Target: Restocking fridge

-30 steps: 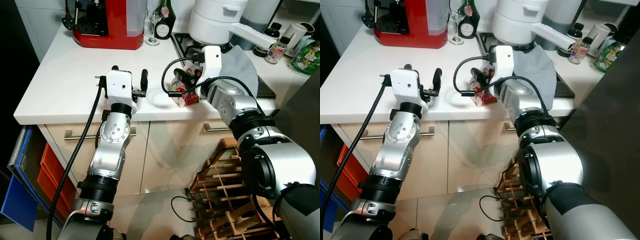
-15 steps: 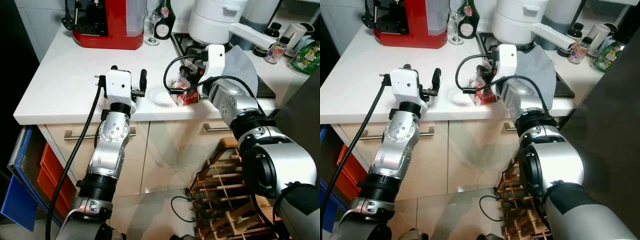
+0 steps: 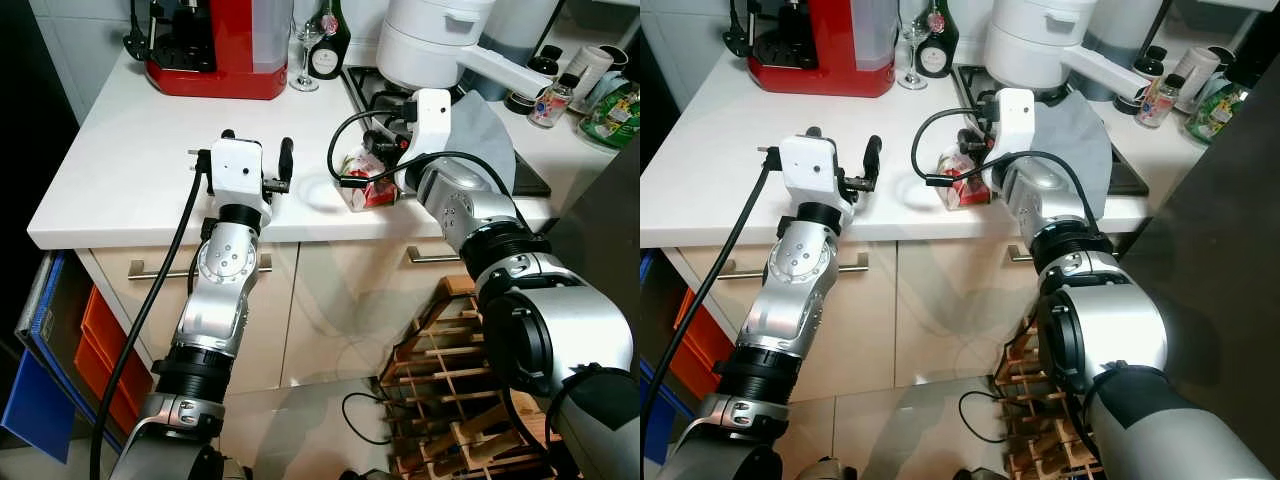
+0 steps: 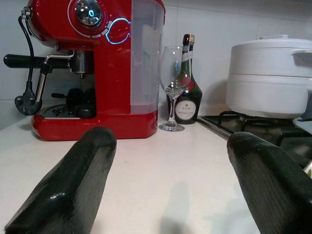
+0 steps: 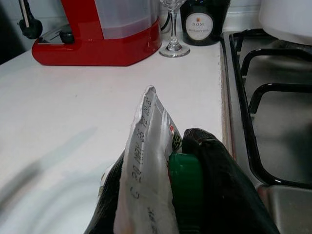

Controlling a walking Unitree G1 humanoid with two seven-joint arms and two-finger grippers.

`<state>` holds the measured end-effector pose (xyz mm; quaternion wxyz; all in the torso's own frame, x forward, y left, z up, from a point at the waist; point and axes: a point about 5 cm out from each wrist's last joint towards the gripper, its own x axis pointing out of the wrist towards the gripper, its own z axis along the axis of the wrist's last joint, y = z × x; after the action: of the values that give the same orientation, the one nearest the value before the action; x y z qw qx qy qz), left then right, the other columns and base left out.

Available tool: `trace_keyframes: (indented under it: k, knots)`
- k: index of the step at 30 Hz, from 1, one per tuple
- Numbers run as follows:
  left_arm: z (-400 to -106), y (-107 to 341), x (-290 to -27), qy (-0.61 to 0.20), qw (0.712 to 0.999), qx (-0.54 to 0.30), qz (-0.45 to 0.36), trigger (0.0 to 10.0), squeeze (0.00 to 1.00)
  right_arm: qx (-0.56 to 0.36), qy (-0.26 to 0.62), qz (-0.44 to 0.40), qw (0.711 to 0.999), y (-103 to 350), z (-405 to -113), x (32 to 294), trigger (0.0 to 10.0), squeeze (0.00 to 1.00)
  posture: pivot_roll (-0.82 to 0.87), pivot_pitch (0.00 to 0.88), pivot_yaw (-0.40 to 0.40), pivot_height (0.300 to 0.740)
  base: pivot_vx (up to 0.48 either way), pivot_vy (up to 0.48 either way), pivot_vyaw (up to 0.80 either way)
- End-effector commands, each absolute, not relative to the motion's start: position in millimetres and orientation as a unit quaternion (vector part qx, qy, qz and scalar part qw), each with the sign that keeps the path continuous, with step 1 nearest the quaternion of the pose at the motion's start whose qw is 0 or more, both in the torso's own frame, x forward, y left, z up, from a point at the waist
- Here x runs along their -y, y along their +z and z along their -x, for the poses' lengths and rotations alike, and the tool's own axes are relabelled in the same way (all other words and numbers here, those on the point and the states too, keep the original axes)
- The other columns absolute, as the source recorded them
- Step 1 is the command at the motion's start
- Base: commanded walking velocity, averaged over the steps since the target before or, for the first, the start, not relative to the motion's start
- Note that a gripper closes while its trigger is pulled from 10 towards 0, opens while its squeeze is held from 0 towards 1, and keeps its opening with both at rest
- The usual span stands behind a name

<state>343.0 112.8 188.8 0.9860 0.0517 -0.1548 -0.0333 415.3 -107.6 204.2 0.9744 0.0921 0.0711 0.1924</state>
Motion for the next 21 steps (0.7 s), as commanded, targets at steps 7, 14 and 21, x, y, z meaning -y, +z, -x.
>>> trace_keyframes:
  k: [7,14,21]
  knots:
    - [-344,190,-106,-0.048,0.985,0.157,-0.060,10.0,0.00,0.022,0.133,-0.063,0.989,229,-419,126,0.0,0.00,0.02,0.000,-0.097,0.740,0.000,0.000,0.00]
    - [-343,194,-105,-0.033,0.985,0.161,-0.056,10.0,0.00,0.230,0.022,0.019,0.973,271,-405,155,0.0,0.00,0.02,0.000,-0.099,0.740,0.000,0.000,0.00]
    - [-337,205,-103,-0.044,0.978,0.190,-0.068,10.0,0.00,0.355,-0.031,0.159,0.920,248,-357,156,0.0,0.00,0.01,0.000,-0.035,0.740,0.000,0.000,0.00]
